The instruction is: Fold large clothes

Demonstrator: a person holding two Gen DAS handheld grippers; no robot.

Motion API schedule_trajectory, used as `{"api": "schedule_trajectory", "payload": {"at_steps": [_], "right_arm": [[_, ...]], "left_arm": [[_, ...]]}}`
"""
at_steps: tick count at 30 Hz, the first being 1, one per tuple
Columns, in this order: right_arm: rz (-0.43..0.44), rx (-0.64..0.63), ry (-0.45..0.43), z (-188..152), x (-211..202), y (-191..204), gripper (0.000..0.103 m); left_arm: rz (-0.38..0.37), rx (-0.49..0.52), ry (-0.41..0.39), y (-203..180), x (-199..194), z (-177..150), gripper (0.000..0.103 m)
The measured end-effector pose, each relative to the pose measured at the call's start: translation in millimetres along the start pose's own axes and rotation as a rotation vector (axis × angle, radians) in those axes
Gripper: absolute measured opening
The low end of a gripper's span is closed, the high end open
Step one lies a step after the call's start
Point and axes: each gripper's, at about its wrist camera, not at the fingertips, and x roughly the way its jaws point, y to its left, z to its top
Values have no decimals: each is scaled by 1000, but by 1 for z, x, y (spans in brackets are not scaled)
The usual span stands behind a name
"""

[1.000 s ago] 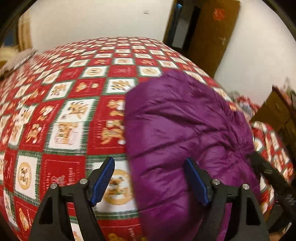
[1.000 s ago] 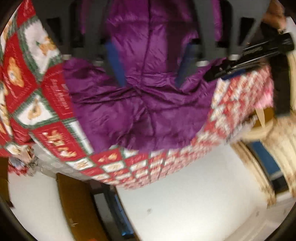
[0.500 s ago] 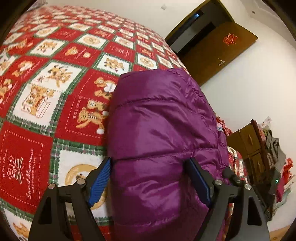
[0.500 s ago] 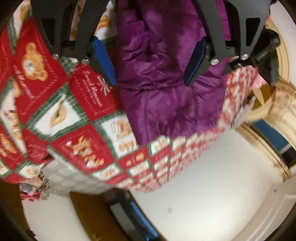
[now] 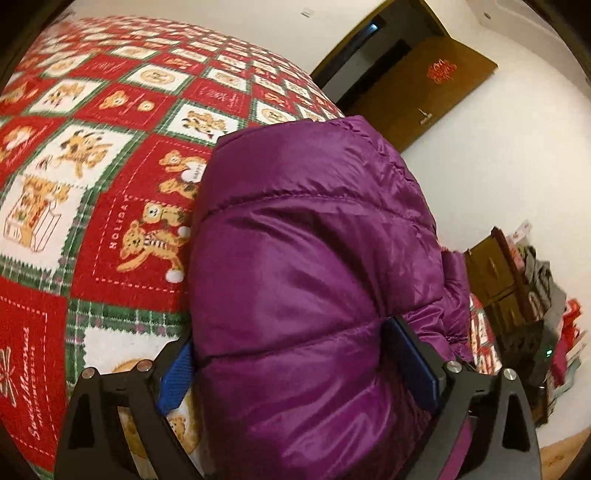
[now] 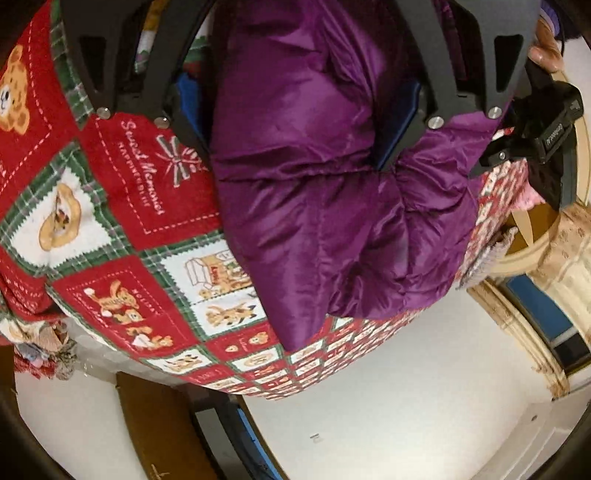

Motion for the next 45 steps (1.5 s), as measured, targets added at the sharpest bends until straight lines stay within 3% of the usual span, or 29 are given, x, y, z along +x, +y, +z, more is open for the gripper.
{"api": "schedule_trajectory", "payload": {"at_steps": [1,4,12,25,33,39,45], "right_arm": [[7,-9,11,0,0,1,67],[97,31,59,-5,-3,8,53],[202,98,80,-40,-22,17,40],[203,55,75,-87,-62,52,31],[206,74,-12,-90,-113,45,30],[179,106,-87,-88,-148,21,30],[134,123,-136,-80,-169,0,29]], "left_arm": [[-7,11,3,0,-2,-1,95],[-37,28,4,6,-10,-5,94],[-49,68,-17,16,-56,-28,84],[-74,112,-40,17,-99,-58,79],[-177,202,-49,-33,-115,-66,79],[-185,280,-40,-72,-108,-68,79],[-197,280,-20,-93,-90,-68,79]]}}
